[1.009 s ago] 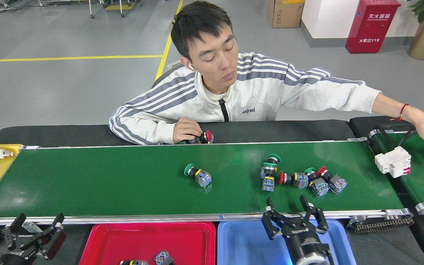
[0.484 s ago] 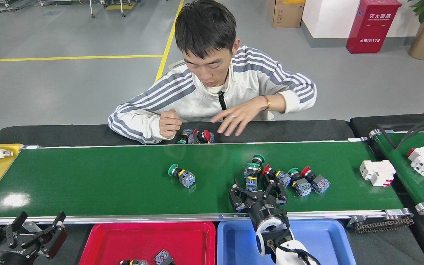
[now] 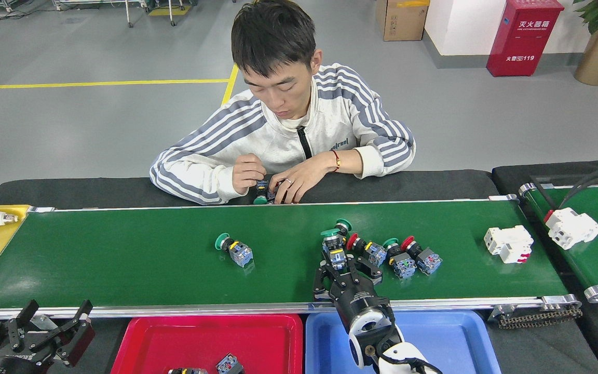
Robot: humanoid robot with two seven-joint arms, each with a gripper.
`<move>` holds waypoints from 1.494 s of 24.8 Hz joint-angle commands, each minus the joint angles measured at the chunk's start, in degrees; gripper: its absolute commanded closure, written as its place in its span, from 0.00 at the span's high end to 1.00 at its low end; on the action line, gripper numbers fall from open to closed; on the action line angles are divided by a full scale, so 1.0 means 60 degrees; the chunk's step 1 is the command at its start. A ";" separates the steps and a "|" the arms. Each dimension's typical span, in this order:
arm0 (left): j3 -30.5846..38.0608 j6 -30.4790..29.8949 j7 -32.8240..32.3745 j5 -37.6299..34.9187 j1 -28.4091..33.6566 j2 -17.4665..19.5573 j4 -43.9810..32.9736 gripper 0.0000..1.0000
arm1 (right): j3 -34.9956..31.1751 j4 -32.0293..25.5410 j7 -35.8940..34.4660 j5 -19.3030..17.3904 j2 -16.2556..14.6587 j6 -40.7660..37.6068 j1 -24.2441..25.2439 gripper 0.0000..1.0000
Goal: Pick switch part from conveyor to tray
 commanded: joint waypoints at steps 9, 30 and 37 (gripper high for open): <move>-0.0098 -0.0225 0.0032 0.0001 -0.0040 0.0122 -0.0159 1.00 | 0.2090 -0.1289 -0.0072 0.0011 -0.0033 -0.1047 0.0362 1.00; -0.3540 0.1474 -0.0202 -0.0761 -0.2603 -0.0083 0.1628 1.00 | -0.2656 -0.2051 -0.1214 -0.0018 -0.1234 -0.0065 0.2281 1.00; -0.3614 0.1679 -0.0202 -0.0761 -0.3965 -0.0053 0.3707 1.00 | -0.1923 -0.0718 -0.0101 -0.0062 -0.0765 -0.2394 0.1007 1.00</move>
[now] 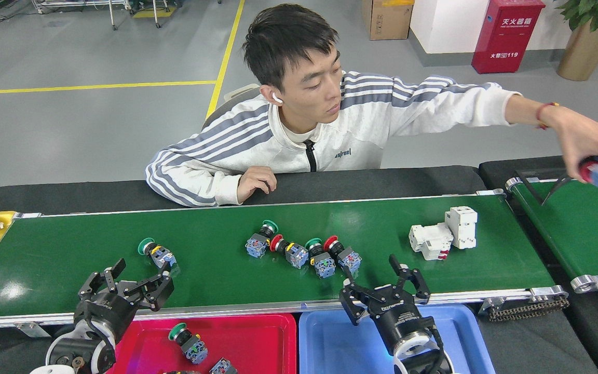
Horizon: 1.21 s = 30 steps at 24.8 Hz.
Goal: Pick switch part from conveyor to tray
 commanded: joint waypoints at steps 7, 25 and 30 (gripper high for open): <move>0.0005 0.0056 0.0032 -0.0027 -0.1173 0.0031 0.1496 1.00 | 0.0269 0.1188 0.0255 0.0009 0.0545 -0.0606 -0.1086 1.00; -0.0435 -0.1818 0.0677 0.1702 -0.1437 -0.0043 0.2083 0.02 | 0.1734 0.4103 -0.0273 -0.0167 0.1512 -0.0357 -0.3123 0.02; -0.0024 -0.4720 0.0662 0.1716 0.0116 0.0749 -0.0086 0.13 | 0.2525 0.1715 -0.0214 -0.0152 0.0824 -0.0841 -0.2141 0.02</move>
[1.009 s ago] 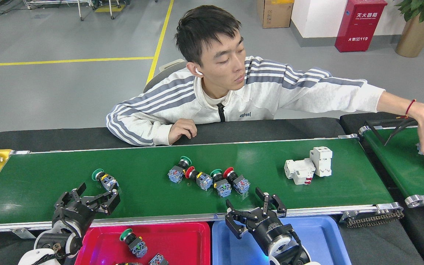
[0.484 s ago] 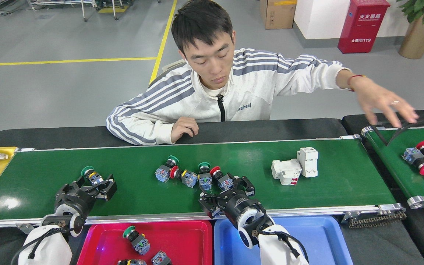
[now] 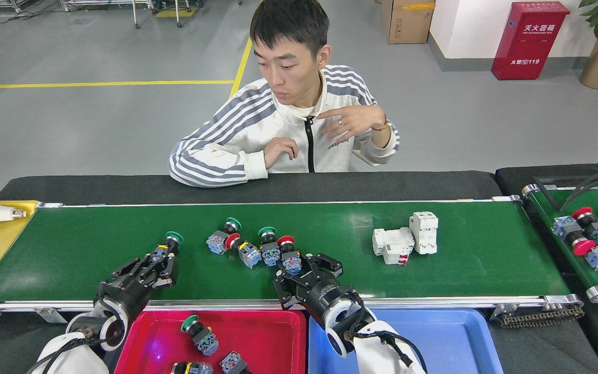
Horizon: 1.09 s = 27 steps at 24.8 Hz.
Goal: Pick switch part from conveyor to tray
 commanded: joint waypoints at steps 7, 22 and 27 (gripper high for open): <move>0.1540 -0.2564 0.0065 0.0010 0.2373 0.0403 -0.2130 1.00 | 0.1565 -0.2480 0.0026 0.0195 -0.0812 -0.0987 0.1191 1.00; 0.3122 0.0263 0.1471 -0.0825 0.3355 0.0491 -0.2203 1.00 | -0.5085 -0.5630 -0.1688 0.0136 -0.0973 0.0698 0.6420 0.99; 0.3092 -0.2081 0.1559 -0.0986 0.3164 0.0505 -0.2291 1.00 | -0.5188 -0.5527 -0.1483 0.0224 -0.0943 0.1709 0.6127 0.99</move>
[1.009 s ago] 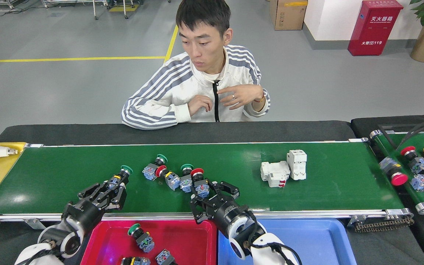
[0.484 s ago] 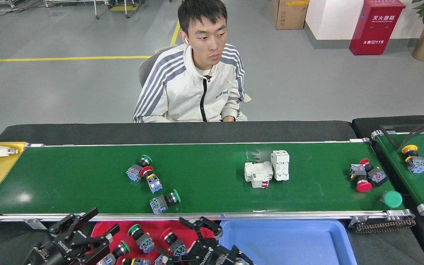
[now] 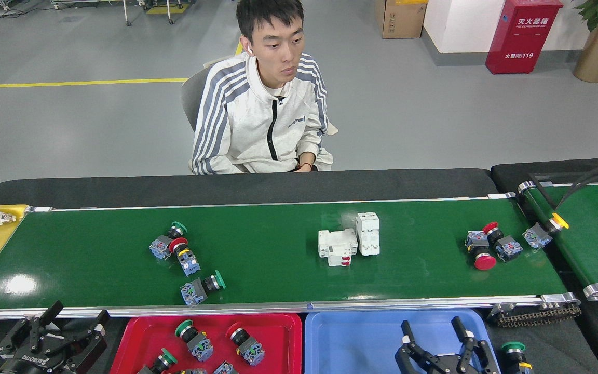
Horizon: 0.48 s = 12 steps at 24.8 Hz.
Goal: Pick switch part from conveyor to tray
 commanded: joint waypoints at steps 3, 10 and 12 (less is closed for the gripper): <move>-0.0133 -0.1368 0.0048 -0.0143 -0.0504 0.0104 -0.0072 1.00 | 0.0776 0.0426 0.1215 0.0368 0.0065 0.0561 -0.1451 0.99; -0.1144 -0.1368 0.0033 -0.1213 -0.1588 0.0002 0.0793 1.00 | 0.2270 0.3356 0.2196 0.0412 0.0563 0.0722 -0.4747 0.99; -0.1305 -0.1368 0.0033 -0.1213 -0.1837 0.0002 0.1144 1.00 | 0.2593 0.4308 0.2211 0.0397 0.0944 0.0708 -0.5553 0.99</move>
